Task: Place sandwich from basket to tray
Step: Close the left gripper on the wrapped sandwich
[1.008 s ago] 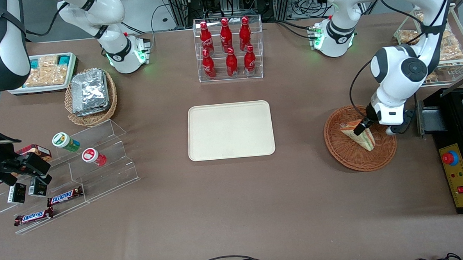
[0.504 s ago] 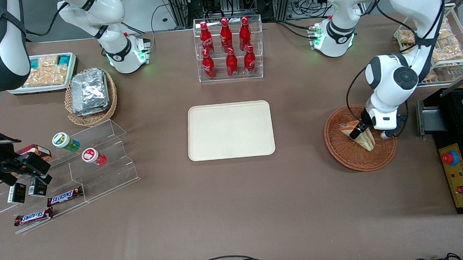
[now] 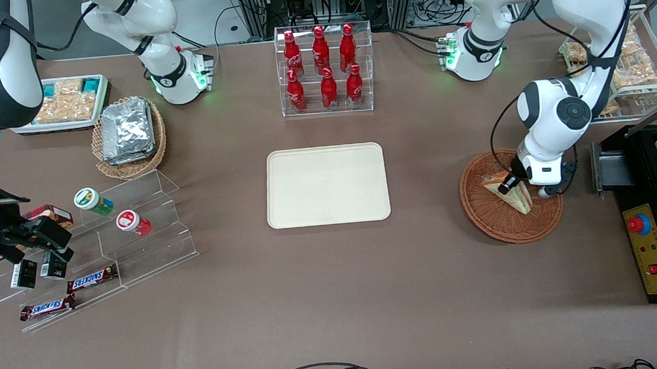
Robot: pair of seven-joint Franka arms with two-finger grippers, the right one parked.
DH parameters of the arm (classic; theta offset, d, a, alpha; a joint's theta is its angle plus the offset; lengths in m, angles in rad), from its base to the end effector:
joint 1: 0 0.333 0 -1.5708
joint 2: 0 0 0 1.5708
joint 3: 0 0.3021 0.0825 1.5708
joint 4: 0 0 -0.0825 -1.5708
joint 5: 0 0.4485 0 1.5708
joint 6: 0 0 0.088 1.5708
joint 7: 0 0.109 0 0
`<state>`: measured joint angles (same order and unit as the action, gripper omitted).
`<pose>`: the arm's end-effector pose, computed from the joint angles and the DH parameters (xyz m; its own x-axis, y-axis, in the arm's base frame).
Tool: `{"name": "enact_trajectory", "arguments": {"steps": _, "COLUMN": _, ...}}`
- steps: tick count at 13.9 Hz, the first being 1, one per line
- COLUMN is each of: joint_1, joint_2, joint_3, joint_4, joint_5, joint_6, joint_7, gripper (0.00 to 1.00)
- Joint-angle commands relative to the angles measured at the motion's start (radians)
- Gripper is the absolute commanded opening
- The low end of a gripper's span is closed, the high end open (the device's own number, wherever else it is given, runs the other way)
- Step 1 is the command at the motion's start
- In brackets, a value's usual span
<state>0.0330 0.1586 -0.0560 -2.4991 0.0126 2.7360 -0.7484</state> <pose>0.5070 -0.0133 0.1580 0.7529 0.6558 0.0555 0.6535 -0.7549 0.0556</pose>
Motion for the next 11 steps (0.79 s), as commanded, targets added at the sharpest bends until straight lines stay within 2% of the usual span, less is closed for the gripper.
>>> {"name": "enact_trajectory", "arguments": {"steps": 1, "joint_1": -0.004, "joint_2": -0.062, "joint_3": -0.001, "joint_4": 0.005, "joint_5": 0.004, "joint_6": -0.054, "joint_7": -0.019, "gripper": 0.0}}
{"name": "enact_trajectory", "arguments": {"steps": 6, "joint_1": -0.004, "joint_2": -0.18, "joint_3": -0.005, "joint_4": 0.08, "joint_5": 0.006, "joint_6": -0.277, "joint_7": 0.058, "gripper": 0.0}}
{"name": "enact_trajectory", "arguments": {"steps": 11, "joint_1": -0.011, "joint_2": -0.173, "joint_3": -0.086, "joint_4": 0.3, "joint_5": 0.006, "joint_6": -0.554, "joint_7": 0.133, "gripper": 0.0}}
